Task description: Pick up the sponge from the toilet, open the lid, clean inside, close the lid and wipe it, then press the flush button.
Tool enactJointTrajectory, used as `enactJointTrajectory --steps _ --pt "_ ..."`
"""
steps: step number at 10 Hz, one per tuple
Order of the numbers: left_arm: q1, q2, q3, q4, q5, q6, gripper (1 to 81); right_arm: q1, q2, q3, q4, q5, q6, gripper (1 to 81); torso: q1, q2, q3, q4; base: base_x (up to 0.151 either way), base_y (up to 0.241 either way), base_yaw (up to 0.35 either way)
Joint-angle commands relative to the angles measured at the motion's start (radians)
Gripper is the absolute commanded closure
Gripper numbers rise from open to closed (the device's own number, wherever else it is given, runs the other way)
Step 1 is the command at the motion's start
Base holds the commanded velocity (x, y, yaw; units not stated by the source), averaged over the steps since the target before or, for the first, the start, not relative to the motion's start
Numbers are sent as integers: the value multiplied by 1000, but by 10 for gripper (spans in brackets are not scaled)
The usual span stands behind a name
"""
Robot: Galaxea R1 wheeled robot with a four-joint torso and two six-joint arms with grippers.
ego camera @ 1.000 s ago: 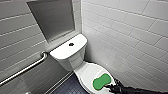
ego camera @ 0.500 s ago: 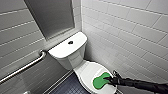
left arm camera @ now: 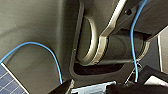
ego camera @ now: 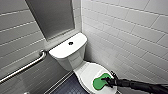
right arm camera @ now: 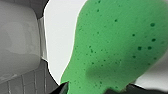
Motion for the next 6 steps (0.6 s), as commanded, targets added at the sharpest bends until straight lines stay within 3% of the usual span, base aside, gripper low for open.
enactJointTrajectory --steps 1,3,6 --pt "39 5 9 -13 78 -1 10 131 1 10 10 -44 77 10 0 0 0 0 0 0 0" --pt "39 6 1 -27 78 1 10 133 24 -26 12 -45 126 10 0 0 0 0 0 0 0" --pt "39 6 -8 -36 78 -1 10 133 73 -136 -2 -48 132 10 0 0 0 0 0 0 0"
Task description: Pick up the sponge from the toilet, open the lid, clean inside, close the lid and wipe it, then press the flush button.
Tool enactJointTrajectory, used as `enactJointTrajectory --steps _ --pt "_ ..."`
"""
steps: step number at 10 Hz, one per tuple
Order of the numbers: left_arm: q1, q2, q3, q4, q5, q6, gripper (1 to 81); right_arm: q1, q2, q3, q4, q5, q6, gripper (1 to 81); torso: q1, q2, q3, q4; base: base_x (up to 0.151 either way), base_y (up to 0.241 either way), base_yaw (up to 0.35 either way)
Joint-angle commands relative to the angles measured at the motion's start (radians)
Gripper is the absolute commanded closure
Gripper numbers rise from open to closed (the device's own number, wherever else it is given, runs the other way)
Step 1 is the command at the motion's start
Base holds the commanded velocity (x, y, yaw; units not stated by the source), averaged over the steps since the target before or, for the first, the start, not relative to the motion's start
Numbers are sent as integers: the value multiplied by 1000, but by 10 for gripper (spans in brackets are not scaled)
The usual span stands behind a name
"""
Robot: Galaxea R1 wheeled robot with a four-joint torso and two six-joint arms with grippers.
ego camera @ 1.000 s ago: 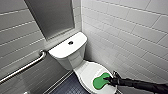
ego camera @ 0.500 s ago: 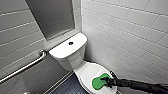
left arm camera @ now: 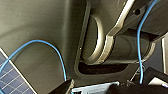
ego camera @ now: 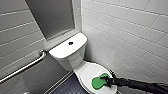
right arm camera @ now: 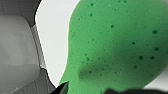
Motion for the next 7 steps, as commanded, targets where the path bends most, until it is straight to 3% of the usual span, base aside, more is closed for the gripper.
enactJointTrajectory --steps 1,5,7 --pt "39 4 10 -12 77 -1 10 126 29 -81 -2 -43 2 10 0 0 0 0 0 0 0" --pt "39 1 4 -27 77 -1 10 119 166 -279 -63 -53 1 10 0 0 0 0 0 0 0" --pt "39 4 4 -29 78 -1 10 96 194 -303 -75 -73 -1 10 0 0 0 0 0 0 0"
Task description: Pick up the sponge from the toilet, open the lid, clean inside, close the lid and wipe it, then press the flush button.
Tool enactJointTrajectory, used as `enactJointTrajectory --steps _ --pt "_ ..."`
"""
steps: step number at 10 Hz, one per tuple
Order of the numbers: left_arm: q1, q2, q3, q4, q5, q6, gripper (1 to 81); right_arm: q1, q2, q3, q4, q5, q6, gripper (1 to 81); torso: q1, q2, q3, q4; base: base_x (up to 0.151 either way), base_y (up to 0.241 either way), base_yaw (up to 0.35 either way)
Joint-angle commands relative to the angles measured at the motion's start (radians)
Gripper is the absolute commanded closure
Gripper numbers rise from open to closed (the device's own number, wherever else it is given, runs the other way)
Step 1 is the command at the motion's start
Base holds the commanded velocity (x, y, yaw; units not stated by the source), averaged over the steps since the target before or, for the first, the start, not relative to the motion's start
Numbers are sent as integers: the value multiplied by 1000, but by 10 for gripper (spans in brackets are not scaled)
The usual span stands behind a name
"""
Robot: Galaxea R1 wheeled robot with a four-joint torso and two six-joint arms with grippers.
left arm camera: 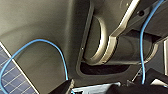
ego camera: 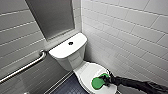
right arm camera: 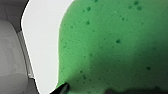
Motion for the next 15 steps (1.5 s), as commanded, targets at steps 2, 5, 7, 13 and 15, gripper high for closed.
enactJointTrajectory --steps 2,5,7,13,15 --pt "38 7 10 -5 79 -1 10 87 29 -23 -109 -18 -11 10 0 0 0 0 0 0 0" --pt "38 4 10 -5 78 -1 10 82 20 14 -144 -56 -9 811 0 -1 0 0 0 0 0" --pt "38 5 10 -5 78 -1 10 87 -1 23 -149 -56 -9 811 0 -1 0 0 0 0 0" --pt "24 9 10 1 79 1 10 155 -314 433 -195 -99 -3 10 0 -1 0 0 0 0 0" --pt "24 4 10 -4 78 1 10 127 -268 387 -187 -87 0 10 0 -1 0 0 0 0 0"
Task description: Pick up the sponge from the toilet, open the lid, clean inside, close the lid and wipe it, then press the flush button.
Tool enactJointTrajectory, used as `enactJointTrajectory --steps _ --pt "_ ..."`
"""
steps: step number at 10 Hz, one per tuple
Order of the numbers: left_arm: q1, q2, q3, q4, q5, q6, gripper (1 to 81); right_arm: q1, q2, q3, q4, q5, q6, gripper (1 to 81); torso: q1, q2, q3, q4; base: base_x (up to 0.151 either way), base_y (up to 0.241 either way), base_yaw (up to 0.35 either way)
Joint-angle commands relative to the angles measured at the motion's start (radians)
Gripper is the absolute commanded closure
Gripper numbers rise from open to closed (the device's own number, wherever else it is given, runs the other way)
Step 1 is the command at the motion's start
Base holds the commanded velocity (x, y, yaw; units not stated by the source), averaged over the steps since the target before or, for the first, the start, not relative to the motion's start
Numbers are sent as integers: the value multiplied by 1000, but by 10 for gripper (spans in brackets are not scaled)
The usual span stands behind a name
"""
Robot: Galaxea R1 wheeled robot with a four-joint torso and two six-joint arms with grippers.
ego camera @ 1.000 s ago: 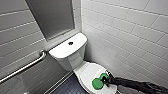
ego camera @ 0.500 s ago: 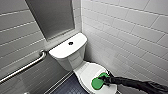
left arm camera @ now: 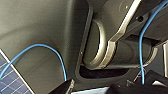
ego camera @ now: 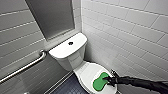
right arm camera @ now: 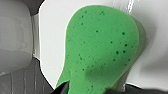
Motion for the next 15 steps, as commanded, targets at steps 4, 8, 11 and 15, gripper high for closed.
enactJointTrajectory --steps 4,8,11,15 --pt "35 -3 10 -7 78 1 10 72 178 -245 -7 -43 14 10 0 0 0 0 0 0 0" --pt "36 -7 9 -19 78 1 10 49 280 -430 -4 -32 25 10 0 0 0 0 0 0 0" --pt "36 -7 7 -19 78 1 10 24 311 -500 -17 -1 16 10 0 0 0 0 0 0 0" --pt "36 -3 7 -17 78 1 10 16 311 -490 -17 6 14 811 0 0 0 0 0 0 0"
